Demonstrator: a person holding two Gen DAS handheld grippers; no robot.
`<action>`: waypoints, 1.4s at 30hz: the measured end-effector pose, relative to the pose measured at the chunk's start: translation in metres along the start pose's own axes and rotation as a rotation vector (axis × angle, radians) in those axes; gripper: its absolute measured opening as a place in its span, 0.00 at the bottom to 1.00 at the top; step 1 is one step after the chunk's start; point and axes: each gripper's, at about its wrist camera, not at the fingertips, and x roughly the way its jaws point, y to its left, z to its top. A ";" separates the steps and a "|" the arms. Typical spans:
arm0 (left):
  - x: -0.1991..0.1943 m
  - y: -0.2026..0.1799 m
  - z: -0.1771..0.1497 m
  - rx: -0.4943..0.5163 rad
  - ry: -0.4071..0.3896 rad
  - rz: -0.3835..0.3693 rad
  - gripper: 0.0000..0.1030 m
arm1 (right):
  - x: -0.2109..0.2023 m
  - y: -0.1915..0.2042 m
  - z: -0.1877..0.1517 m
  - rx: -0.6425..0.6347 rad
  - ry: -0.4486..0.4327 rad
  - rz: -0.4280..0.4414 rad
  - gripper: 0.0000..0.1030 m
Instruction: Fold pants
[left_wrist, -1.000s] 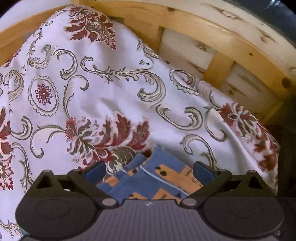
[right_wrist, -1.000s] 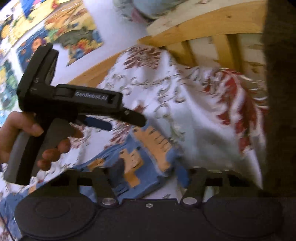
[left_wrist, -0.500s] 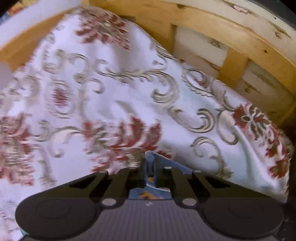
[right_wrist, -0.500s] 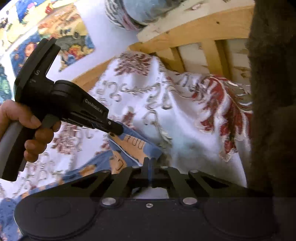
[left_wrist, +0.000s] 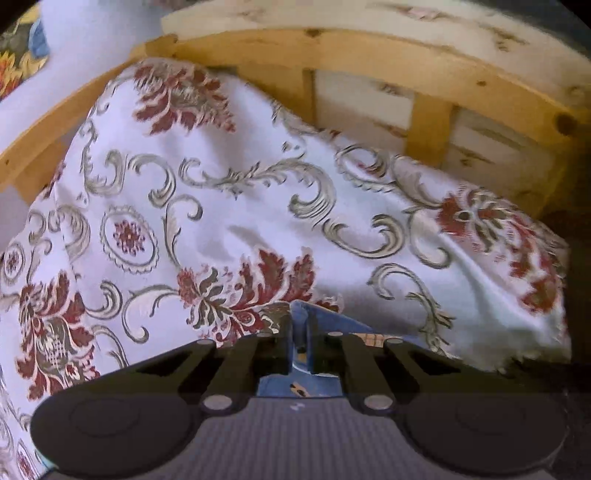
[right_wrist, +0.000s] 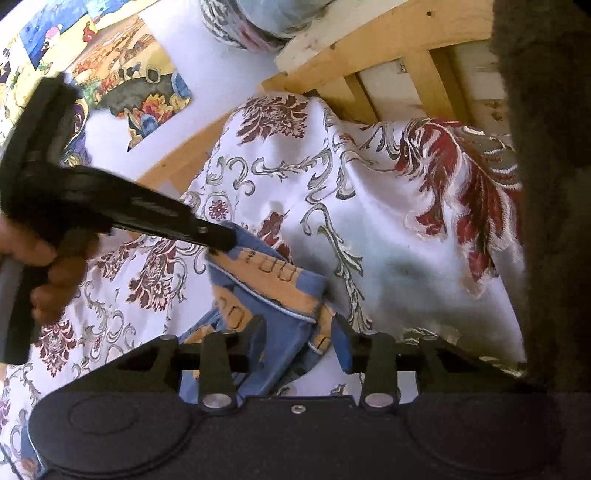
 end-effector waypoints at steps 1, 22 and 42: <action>-0.006 -0.001 -0.002 0.016 -0.011 -0.011 0.07 | 0.002 0.000 0.000 0.000 -0.006 -0.003 0.40; -0.082 0.001 -0.024 0.116 -0.104 -0.024 0.07 | 0.004 -0.009 0.017 0.116 -0.111 0.214 0.48; 0.008 -0.003 0.013 -0.016 0.082 0.076 0.08 | 0.007 -0.001 0.018 0.189 0.015 0.095 0.04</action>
